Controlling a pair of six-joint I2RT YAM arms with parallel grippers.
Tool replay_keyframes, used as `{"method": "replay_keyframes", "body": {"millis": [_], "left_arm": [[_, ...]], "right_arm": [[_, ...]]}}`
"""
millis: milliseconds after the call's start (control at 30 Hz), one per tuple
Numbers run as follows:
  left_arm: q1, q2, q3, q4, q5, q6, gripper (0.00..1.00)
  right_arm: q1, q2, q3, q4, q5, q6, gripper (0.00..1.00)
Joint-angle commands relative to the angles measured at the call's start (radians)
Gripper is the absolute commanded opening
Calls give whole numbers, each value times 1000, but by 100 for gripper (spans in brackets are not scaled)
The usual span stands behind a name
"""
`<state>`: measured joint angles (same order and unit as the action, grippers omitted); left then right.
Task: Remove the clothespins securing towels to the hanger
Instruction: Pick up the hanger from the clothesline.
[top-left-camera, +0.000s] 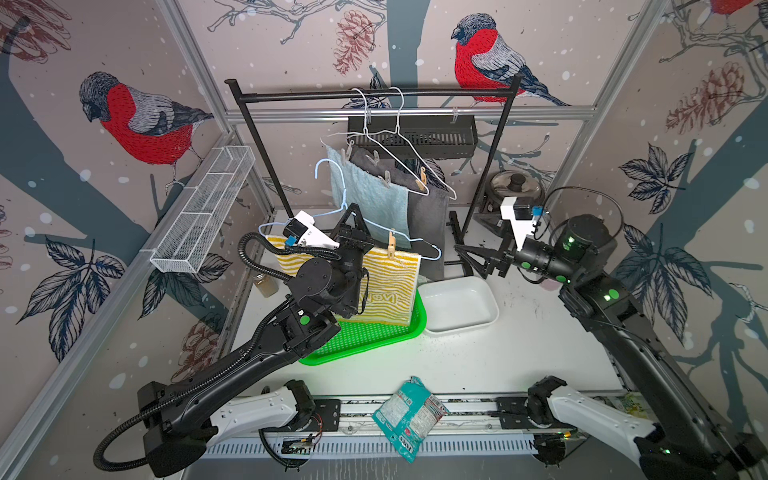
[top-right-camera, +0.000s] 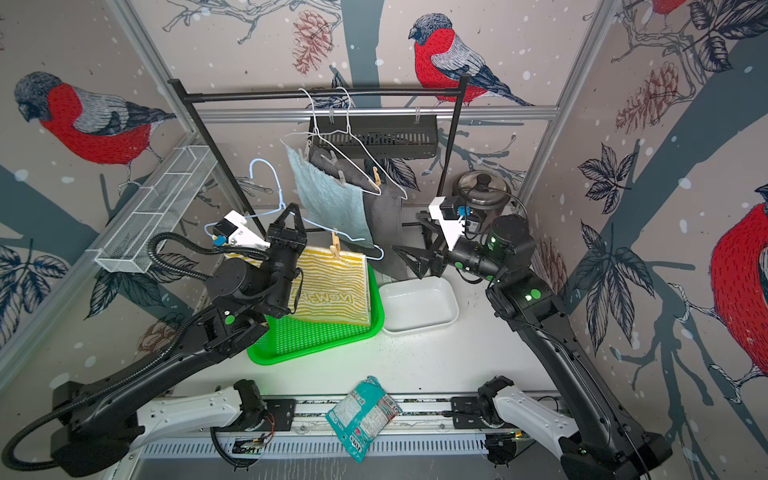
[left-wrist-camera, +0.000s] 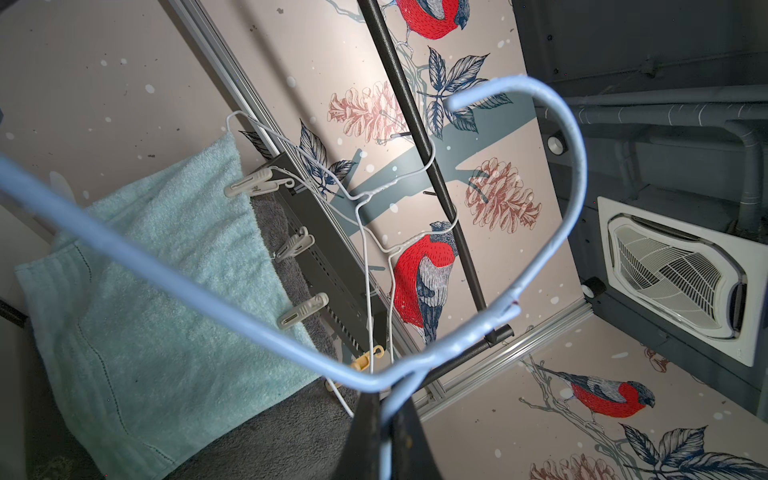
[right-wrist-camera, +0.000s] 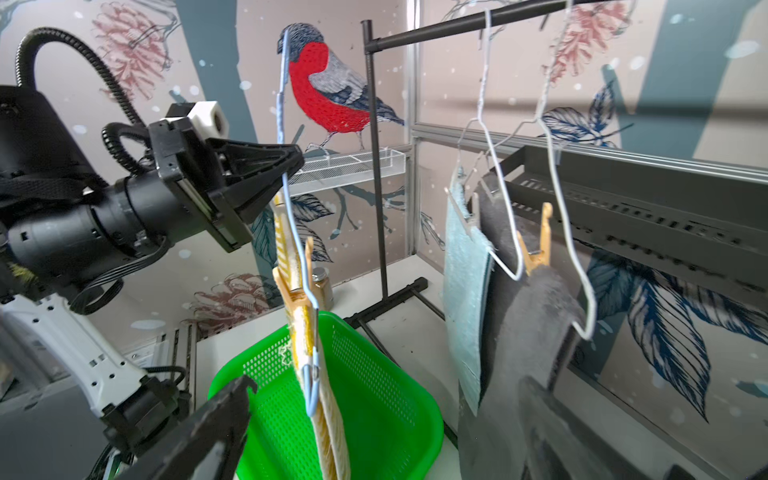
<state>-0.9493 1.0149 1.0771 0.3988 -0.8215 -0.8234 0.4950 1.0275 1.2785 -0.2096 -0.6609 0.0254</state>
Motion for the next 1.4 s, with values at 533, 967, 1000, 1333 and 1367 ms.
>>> {"method": "replay_keyframes", "body": {"millis": [533,967,1000,1333,1367], "left_arm": [[13,1,-31,-7,132,-33,0],[11,7,-40,9,153,-52,0],[12,7,-40,9,153,-54,0],[12,8,-43,7,165,-48,5],[13,5,-47,12,166,-41,12]], "right_arm": [[286,440,459,-307,106,-250,71],[323,479,478,-246,97,-209,28],[325,482,479,-244,97,-208,27],[327,475,475,-233,111,-203,4],[324,469,471,-232,109,-202,3]]}}
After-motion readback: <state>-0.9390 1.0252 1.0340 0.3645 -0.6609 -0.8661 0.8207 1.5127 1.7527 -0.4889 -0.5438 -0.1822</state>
